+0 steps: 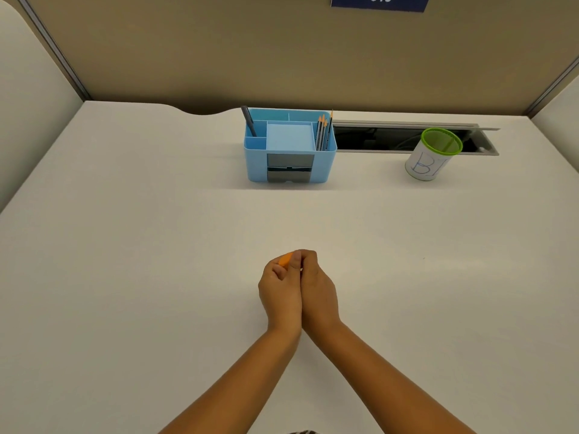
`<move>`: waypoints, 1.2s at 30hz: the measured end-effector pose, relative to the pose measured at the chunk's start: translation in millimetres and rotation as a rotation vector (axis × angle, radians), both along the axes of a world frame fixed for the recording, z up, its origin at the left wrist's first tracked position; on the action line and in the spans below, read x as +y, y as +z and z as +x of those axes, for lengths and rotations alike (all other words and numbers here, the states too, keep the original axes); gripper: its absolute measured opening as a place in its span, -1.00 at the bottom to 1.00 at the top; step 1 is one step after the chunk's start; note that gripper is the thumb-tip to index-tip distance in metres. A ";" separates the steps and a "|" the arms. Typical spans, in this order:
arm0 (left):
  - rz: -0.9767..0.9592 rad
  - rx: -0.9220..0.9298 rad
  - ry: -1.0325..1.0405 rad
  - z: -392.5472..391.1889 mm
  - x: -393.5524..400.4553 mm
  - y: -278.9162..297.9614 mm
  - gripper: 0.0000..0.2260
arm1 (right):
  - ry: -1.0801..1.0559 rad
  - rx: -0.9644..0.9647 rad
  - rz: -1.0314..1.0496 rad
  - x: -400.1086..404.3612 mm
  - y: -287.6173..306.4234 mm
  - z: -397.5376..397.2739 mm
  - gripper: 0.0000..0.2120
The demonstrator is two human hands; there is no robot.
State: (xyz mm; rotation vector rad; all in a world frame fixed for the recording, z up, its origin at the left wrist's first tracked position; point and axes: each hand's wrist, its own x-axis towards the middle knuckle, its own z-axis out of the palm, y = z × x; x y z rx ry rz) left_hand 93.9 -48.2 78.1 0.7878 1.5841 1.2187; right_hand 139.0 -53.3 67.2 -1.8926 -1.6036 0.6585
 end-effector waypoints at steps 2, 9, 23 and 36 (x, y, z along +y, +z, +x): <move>0.010 0.006 0.003 0.6 -0.3 2.7 -0.79 | 0.011 -0.078 0.038 -0.3 2.0 0.7 -0.86; 0.020 0.002 -0.021 3.3 -2.7 9.4 -0.79 | 0.012 -0.137 0.080 -1.7 6.4 5.3 -0.78; 0.023 -0.046 -0.085 -1.5 4.4 12.7 -0.77 | -0.016 -0.052 0.054 1.6 13.0 3.7 -0.81; 0.074 -0.030 -0.045 -5.6 8.0 30.7 -0.81 | -0.097 0.005 0.321 4.1 23.9 -0.7 -0.94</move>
